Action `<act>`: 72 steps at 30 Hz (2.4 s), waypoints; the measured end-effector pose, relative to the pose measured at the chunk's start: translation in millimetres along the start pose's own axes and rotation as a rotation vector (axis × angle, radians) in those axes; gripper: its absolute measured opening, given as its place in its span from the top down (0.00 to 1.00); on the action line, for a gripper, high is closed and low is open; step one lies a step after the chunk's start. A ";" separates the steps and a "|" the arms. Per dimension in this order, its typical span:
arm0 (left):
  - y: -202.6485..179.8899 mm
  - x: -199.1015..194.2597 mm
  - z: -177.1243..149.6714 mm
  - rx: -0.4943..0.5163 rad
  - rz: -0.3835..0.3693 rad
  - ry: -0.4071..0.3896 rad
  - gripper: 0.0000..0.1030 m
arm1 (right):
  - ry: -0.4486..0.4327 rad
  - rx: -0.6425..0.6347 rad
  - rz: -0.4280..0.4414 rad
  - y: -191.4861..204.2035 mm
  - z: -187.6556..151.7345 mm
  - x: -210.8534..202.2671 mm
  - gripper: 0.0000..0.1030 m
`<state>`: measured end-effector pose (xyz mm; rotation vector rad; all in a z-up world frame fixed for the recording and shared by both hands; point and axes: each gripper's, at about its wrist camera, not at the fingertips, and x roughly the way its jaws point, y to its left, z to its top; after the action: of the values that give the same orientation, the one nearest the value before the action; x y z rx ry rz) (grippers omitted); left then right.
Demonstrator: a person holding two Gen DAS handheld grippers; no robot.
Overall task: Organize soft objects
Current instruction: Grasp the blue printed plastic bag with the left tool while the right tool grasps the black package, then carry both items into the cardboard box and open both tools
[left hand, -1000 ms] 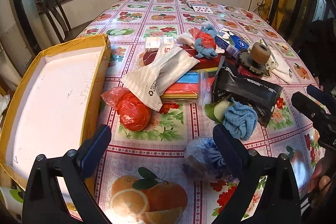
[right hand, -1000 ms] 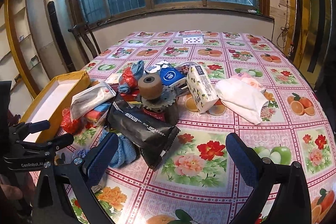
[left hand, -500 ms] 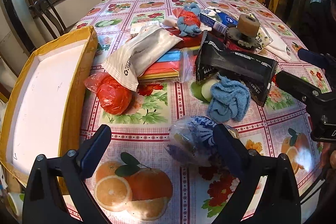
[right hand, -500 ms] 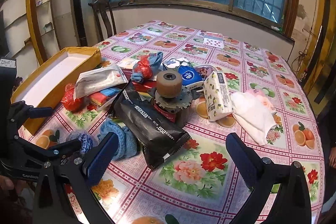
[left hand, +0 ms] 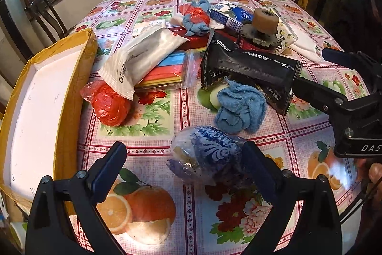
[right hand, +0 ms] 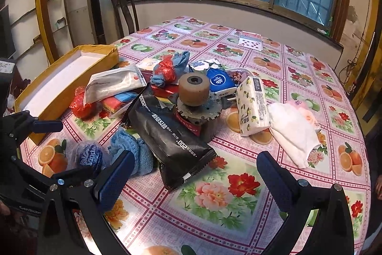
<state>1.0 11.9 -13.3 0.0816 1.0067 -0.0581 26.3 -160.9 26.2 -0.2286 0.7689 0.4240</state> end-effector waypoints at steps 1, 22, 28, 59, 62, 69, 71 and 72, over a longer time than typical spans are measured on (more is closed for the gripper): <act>-0.8 0.2 -0.4 0.000 0.000 0.000 0.05 | 0.002 -0.001 0.005 0.2 0.1 0.5 0.00; 3.8 19.0 -1.4 -0.045 -0.075 0.072 0.04 | 0.124 -0.100 0.118 -0.7 16.0 47.2 0.00; 12.8 23.0 -1.0 -0.043 -0.121 0.088 0.05 | 0.195 -0.033 0.224 -9.1 13.5 68.6 0.10; 21.6 11.5 -9.8 -0.037 -0.219 0.083 0.41 | 0.117 0.209 0.522 -9.3 5.1 65.2 0.59; 20.5 10.7 -10.2 -0.030 -0.213 0.081 0.41 | 0.108 0.250 0.529 -13.4 1.9 64.4 0.73; 23.1 5.8 -9.9 -0.034 -0.207 0.051 0.44 | 0.051 0.302 0.540 -17.1 -7.1 44.7 0.77; 25.2 4.4 -9.8 -0.032 -0.203 0.040 0.44 | 0.005 0.321 0.548 -21.8 -5.6 29.3 0.77; 26.7 3.4 -10.0 -0.032 -0.206 0.036 0.44 | -0.009 0.327 0.553 -23.5 -4.3 22.5 0.77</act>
<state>-3.2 39.4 -20.4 -0.0504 1.0494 -0.2296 48.6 -176.9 8.3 0.3015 0.8769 0.8093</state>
